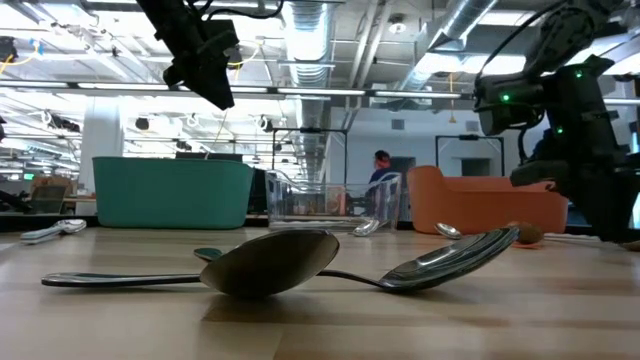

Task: Sort silverware by color (type)
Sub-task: Put the blue spoon into the transparent bin

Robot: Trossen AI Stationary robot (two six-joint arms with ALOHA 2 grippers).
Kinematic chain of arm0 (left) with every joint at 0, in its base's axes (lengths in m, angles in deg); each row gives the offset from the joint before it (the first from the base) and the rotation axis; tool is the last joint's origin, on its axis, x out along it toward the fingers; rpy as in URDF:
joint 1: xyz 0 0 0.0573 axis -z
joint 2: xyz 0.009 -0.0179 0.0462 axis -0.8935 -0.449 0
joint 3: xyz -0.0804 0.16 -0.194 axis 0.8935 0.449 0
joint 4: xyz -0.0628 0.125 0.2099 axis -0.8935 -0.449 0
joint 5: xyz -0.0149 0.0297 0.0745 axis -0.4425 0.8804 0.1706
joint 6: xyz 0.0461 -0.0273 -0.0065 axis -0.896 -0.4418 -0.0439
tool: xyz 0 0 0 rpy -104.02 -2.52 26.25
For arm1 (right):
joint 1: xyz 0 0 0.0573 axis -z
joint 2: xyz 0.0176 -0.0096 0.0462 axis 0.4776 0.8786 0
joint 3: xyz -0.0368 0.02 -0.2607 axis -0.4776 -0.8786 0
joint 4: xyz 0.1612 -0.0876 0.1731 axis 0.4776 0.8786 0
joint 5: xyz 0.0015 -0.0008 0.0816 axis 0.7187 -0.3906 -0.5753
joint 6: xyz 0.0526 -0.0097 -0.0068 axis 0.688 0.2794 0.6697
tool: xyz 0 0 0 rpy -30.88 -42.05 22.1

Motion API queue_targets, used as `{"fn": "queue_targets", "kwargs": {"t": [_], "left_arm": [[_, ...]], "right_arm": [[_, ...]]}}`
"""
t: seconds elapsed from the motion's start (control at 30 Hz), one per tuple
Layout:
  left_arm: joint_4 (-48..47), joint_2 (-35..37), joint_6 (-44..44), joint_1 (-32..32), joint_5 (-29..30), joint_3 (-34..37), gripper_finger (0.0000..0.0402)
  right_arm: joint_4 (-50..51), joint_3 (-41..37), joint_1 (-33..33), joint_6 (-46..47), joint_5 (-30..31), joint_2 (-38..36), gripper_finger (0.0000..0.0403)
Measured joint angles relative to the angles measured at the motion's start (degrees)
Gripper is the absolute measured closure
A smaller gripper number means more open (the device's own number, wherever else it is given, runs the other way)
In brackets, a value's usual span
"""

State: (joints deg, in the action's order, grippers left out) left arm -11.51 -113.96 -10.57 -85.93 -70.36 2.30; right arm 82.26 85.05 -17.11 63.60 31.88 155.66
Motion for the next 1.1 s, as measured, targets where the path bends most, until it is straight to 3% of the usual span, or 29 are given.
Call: {"fn": "queue_targets", "kwargs": {"t": [0.57,0.83,1.1], "left_arm": [[1.77,0.00,0.02,0.00,0.00,-0.02,0.0294],[1.77,0.02,0.02,0.00,0.04,-0.02,0.0294],[1.74,0.02,-0.04,0.00,-0.24,-0.02,0.0294]], "right_arm": [[-6.25,-3.76,0.74,-1.57,0.19,1.87,0.0316],[-7.28,-3.72,2.18,-1.91,0.07,2.69,0.0387],[-3.00,-2.62,0.92,-1.92,1.36,0.43,0.0391]]}}
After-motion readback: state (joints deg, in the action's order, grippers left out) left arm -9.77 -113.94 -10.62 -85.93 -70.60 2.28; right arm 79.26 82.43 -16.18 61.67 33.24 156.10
